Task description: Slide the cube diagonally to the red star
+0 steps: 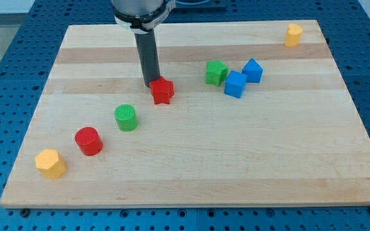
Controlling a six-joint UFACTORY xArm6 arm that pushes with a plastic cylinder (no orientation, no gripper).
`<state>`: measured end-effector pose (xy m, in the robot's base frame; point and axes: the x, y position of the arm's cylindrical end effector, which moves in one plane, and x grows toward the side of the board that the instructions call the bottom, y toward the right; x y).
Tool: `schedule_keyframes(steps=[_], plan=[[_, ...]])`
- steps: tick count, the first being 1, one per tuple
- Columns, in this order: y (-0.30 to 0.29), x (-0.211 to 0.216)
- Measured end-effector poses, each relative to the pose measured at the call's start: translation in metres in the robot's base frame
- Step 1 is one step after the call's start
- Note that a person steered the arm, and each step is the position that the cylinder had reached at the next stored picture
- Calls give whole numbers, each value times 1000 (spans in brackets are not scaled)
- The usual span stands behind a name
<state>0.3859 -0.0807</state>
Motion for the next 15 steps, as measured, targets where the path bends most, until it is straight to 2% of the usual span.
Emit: schedule_keyframes(steps=[2, 3, 5, 6, 9, 11, 15], plan=[[1, 27], [1, 26], [1, -11], [18, -27], [79, -4], [117, -25], [170, -10]])
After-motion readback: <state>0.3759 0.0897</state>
